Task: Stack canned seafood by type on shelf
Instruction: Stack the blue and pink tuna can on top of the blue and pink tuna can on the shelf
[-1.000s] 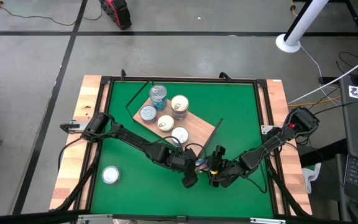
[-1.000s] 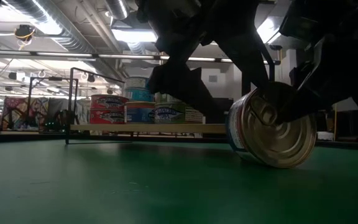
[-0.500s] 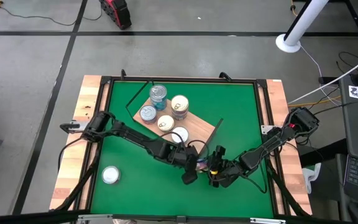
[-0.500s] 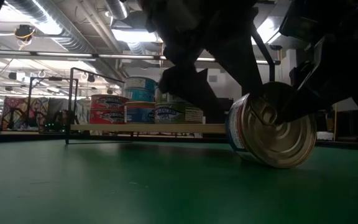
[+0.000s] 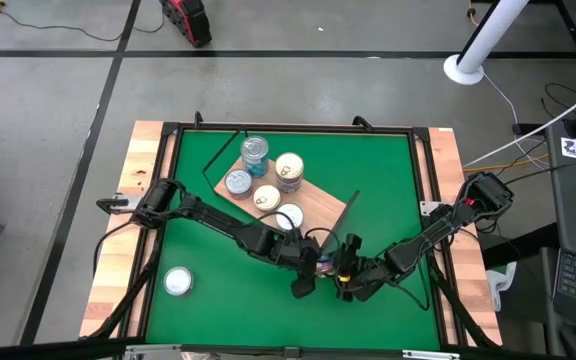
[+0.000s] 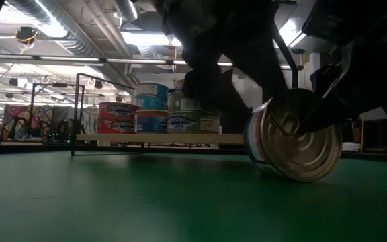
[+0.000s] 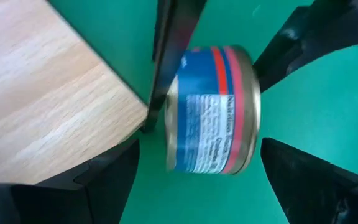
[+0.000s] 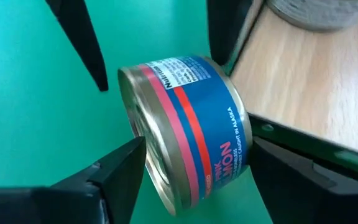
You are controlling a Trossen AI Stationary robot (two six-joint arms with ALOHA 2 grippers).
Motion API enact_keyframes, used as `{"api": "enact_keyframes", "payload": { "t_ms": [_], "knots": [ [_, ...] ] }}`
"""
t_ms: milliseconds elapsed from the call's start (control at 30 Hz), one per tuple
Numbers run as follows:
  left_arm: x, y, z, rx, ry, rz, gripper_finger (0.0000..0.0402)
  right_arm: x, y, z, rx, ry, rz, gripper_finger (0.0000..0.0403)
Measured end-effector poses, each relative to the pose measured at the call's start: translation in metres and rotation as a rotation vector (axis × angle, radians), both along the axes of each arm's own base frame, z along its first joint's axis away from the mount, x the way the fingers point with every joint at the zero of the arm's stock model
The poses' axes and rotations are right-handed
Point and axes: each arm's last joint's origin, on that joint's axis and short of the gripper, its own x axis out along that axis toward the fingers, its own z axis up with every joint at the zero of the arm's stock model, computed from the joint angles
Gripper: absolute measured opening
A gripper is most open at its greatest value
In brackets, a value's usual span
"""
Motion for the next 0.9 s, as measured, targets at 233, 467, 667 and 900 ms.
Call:
{"api": "enact_keyframes", "payload": {
  "t_ms": [233,467,667,900],
  "knots": [
    [0.006,-0.002,-0.004,-0.005,-0.041,-0.032,0.0331,0.002,0.002,0.002,-0.035,-0.020,0.053,0.0280],
    [0.005,-0.002,-0.006,-0.018,-0.023,-0.014,0.0331,0.003,0.002,0.002,-0.035,-0.025,0.056,0.0280],
    [-0.001,0.000,-0.010,-0.029,0.047,0.026,0.0299,0.003,0.002,0.002,-0.036,-0.025,0.056,0.0280],
    [-0.002,-0.001,-0.011,-0.046,0.065,0.049,0.0212,0.002,0.002,0.002,-0.039,-0.022,0.056,0.0280]
  ]
}}
